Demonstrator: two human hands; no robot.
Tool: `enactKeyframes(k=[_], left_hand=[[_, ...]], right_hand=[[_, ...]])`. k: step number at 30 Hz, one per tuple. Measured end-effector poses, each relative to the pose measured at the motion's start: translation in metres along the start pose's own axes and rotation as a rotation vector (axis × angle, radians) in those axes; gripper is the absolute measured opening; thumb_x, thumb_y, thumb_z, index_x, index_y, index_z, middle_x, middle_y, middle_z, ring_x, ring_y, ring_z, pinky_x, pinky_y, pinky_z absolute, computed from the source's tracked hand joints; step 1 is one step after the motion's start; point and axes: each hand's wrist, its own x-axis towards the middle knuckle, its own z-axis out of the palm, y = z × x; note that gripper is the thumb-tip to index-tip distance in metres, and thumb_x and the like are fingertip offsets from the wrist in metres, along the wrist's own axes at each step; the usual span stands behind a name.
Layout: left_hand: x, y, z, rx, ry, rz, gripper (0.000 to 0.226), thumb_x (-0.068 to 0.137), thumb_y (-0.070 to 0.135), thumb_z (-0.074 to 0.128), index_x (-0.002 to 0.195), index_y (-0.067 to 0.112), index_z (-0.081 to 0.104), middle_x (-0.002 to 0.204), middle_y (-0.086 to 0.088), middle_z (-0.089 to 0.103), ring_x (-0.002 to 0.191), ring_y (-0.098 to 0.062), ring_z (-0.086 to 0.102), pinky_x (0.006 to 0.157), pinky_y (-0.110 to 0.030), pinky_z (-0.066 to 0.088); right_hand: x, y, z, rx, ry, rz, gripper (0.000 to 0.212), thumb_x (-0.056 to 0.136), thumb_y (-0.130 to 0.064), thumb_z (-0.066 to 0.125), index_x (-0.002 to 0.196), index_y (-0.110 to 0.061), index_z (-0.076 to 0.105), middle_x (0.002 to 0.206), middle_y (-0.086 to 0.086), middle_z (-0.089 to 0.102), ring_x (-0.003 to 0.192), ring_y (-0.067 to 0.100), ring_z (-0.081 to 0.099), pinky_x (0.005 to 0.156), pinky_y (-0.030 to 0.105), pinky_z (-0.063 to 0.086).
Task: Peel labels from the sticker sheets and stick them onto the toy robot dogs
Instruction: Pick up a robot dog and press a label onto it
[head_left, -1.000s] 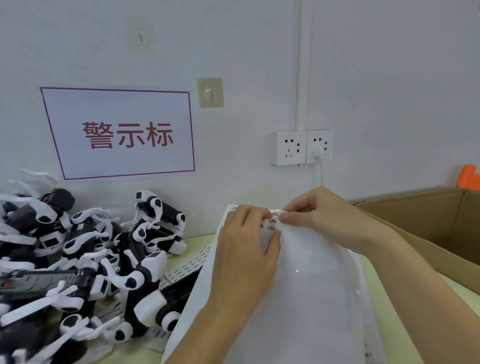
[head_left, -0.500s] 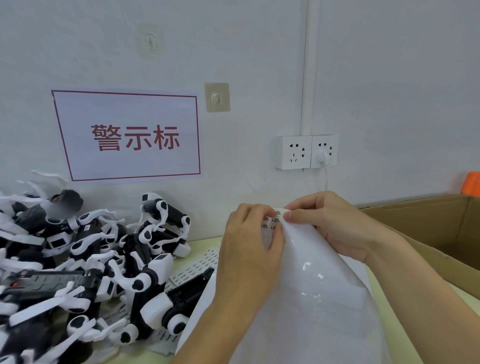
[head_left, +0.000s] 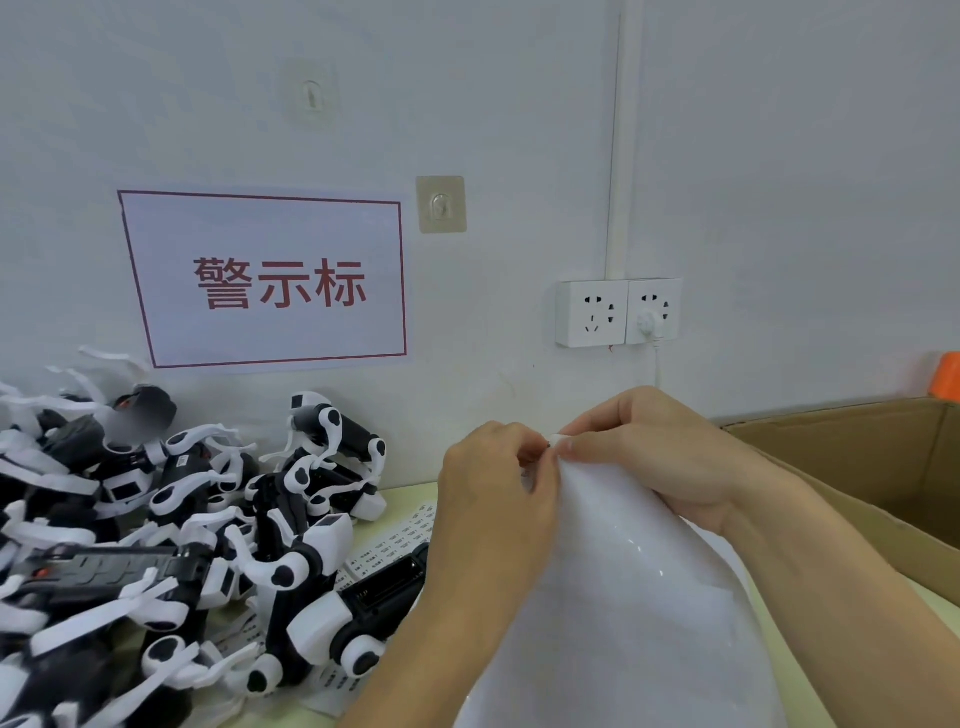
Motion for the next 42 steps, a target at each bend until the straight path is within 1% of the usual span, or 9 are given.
enactKeyframes(k=[4,13,19,24,26,29,31,35,42], left_hand=[[0.001,0.001,-0.002,-0.015,-0.014,-0.04,0.012,0.091,0.017,0.067,0.083,0.017,0.076,0.081,0.007,0.07,0.079,-0.008,0.065,0.078,-0.036,0.054],[0.001,0.003,-0.003,-0.014,-0.024,-0.062,0.015,0.092,0.014,0.065,0.082,0.016,0.076,0.08,0.006,0.071,0.077,-0.012,0.066,0.077,-0.04,0.055],[0.001,0.004,-0.004,0.004,-0.026,-0.089,0.014,0.088,0.016,0.067,0.077,0.016,0.074,0.076,0.007,0.07,0.073,-0.008,0.066,0.075,-0.036,0.055],[0.001,0.004,-0.003,-0.008,-0.021,-0.102,0.013,0.085,0.015,0.068,0.074,0.017,0.073,0.072,0.008,0.07,0.071,-0.007,0.065,0.072,-0.033,0.055],[0.001,0.003,-0.004,-0.03,-0.016,-0.113,0.016,0.084,0.014,0.068,0.07,0.02,0.071,0.068,0.01,0.069,0.068,-0.005,0.065,0.068,-0.027,0.054],[0.003,0.002,-0.004,-0.101,-0.019,-0.158,0.022,0.086,0.012,0.067,0.067,0.024,0.07,0.064,0.013,0.069,0.065,0.001,0.065,0.057,-0.012,0.047],[0.003,0.002,-0.005,-0.133,-0.046,-0.171,0.021,0.087,0.014,0.067,0.069,0.023,0.072,0.066,0.017,0.07,0.066,0.004,0.065,0.056,-0.007,0.044],[0.005,0.001,-0.009,-0.185,-0.093,-0.173,0.017,0.085,0.022,0.076,0.069,0.024,0.074,0.067,0.016,0.071,0.068,0.002,0.066,0.061,-0.008,0.045],[0.007,-0.001,-0.011,-0.199,-0.103,-0.256,0.025,0.087,0.014,0.073,0.065,0.026,0.073,0.065,0.013,0.071,0.064,0.001,0.066,0.056,-0.008,0.044]], right_hand=[[-0.003,-0.005,0.003,-0.086,0.053,0.01,0.013,0.091,-0.01,0.067,0.094,-0.007,0.079,0.095,0.012,0.077,0.097,0.028,0.073,0.094,0.045,0.057],[-0.005,-0.008,0.005,-0.149,0.082,0.017,0.011,0.089,-0.012,0.07,0.089,-0.012,0.081,0.09,0.009,0.078,0.094,0.027,0.074,0.092,0.044,0.058],[-0.003,-0.008,0.008,-0.198,0.089,0.021,0.01,0.088,-0.016,0.072,0.094,-0.014,0.08,0.095,0.007,0.077,0.098,0.023,0.072,0.098,0.045,0.054],[-0.004,-0.007,0.007,-0.192,0.081,0.026,0.01,0.088,-0.017,0.073,0.093,-0.014,0.08,0.094,0.006,0.078,0.095,0.022,0.073,0.096,0.043,0.056],[-0.005,-0.007,0.006,-0.177,0.069,0.021,0.009,0.087,-0.016,0.074,0.093,-0.013,0.08,0.093,0.006,0.078,0.095,0.023,0.073,0.096,0.042,0.056],[-0.005,-0.006,0.003,-0.16,0.064,0.019,0.009,0.086,-0.015,0.075,0.091,-0.011,0.081,0.094,0.008,0.078,0.099,0.025,0.072,0.097,0.043,0.054],[-0.005,-0.006,0.002,-0.151,0.061,0.025,0.009,0.087,-0.014,0.074,0.091,-0.01,0.081,0.094,0.009,0.078,0.1,0.026,0.072,0.097,0.043,0.054],[-0.005,-0.005,0.0,-0.162,0.032,0.013,0.01,0.088,-0.014,0.072,0.092,-0.011,0.081,0.094,0.006,0.078,0.1,0.022,0.072,0.097,0.038,0.054],[-0.004,-0.003,-0.002,-0.18,0.042,0.003,0.011,0.089,-0.011,0.07,0.093,-0.011,0.08,0.093,0.007,0.078,0.099,0.023,0.072,0.095,0.038,0.054]])
